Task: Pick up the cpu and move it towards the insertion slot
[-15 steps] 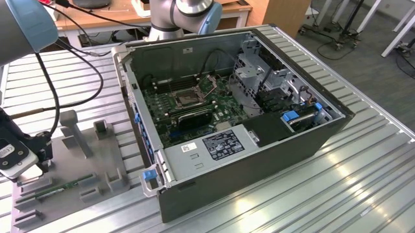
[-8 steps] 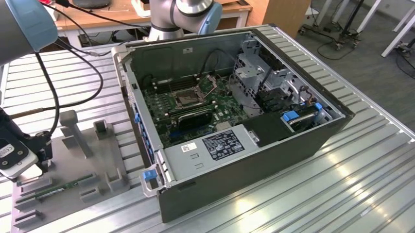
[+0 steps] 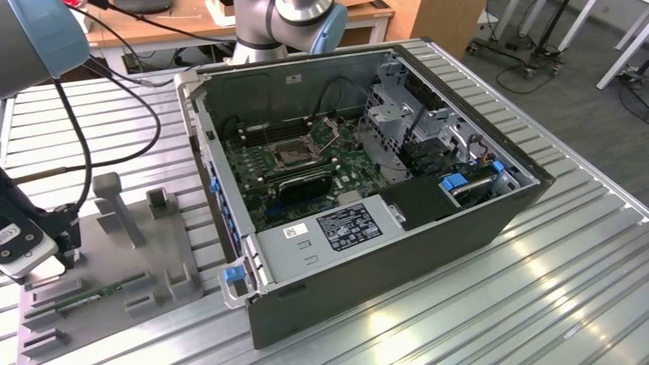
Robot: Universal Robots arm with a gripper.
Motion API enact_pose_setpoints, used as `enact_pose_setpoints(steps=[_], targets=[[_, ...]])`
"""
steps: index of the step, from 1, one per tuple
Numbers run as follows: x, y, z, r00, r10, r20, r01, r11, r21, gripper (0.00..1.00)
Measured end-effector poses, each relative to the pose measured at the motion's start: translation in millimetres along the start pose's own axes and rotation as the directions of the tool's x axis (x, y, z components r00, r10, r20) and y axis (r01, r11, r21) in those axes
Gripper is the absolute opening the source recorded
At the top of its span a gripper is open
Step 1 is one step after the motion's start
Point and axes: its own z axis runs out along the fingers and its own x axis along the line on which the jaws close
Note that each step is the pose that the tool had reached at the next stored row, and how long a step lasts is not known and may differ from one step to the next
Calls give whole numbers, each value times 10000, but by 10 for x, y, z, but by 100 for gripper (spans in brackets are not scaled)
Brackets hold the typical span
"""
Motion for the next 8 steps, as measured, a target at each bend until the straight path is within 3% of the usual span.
enact_pose_setpoints(steps=[8], targets=[[0,3,-63,10000,0,0,0,10000,0,55]])
